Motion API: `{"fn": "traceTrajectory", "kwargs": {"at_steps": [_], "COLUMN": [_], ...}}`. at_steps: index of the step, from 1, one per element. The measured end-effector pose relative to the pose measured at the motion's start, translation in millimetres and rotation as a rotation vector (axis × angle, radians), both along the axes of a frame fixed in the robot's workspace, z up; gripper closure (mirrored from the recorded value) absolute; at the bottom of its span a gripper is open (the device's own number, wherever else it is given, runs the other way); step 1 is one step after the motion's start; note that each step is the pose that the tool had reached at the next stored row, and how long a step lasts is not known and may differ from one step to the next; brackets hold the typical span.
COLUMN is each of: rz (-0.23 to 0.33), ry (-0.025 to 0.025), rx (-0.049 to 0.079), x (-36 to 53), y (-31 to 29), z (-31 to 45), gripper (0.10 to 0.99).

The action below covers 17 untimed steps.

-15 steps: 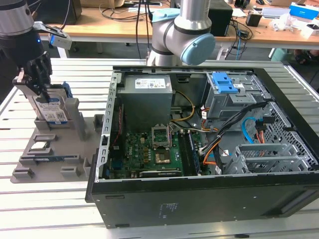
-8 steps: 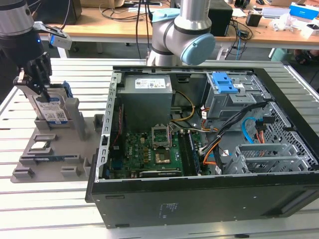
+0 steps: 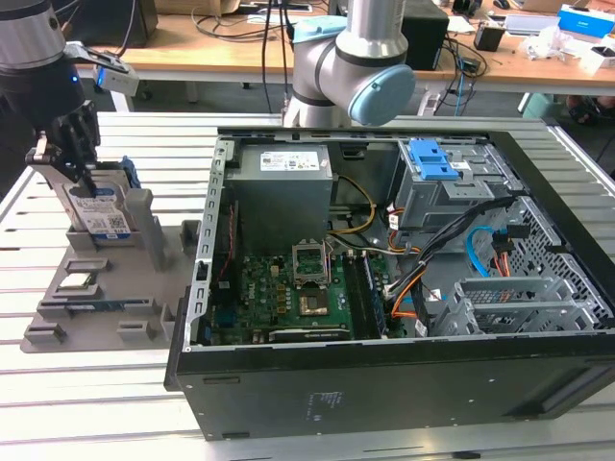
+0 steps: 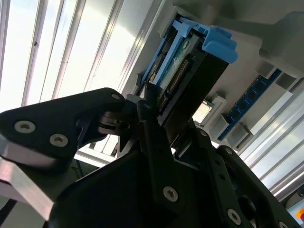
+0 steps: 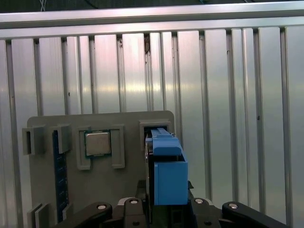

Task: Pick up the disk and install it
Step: 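Pick up the disk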

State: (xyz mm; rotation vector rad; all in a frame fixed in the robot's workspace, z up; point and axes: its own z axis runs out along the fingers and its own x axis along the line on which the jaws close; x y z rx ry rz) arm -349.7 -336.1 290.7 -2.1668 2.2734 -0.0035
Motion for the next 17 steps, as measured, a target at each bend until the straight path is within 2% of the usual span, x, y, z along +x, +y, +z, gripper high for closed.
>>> {"fn": "traceTrajectory", "kwargs": {"at_steps": [4, 5, 6, 17], "rz": [0.0, 0.0, 0.0, 0.0], "ry": [0.0, 0.0001, 0.0, 0.0001], "rx": [0.0, 0.0, 0.0, 0.0], "x": [0.0, 0.0, 0.0, 0.0], "y": [0.4, 0.8, 0.9, 1.2], "z": [6.3, 12.3, 14.8, 31.6], "gripper": [0.725, 0.725, 0.725, 0.725]}}
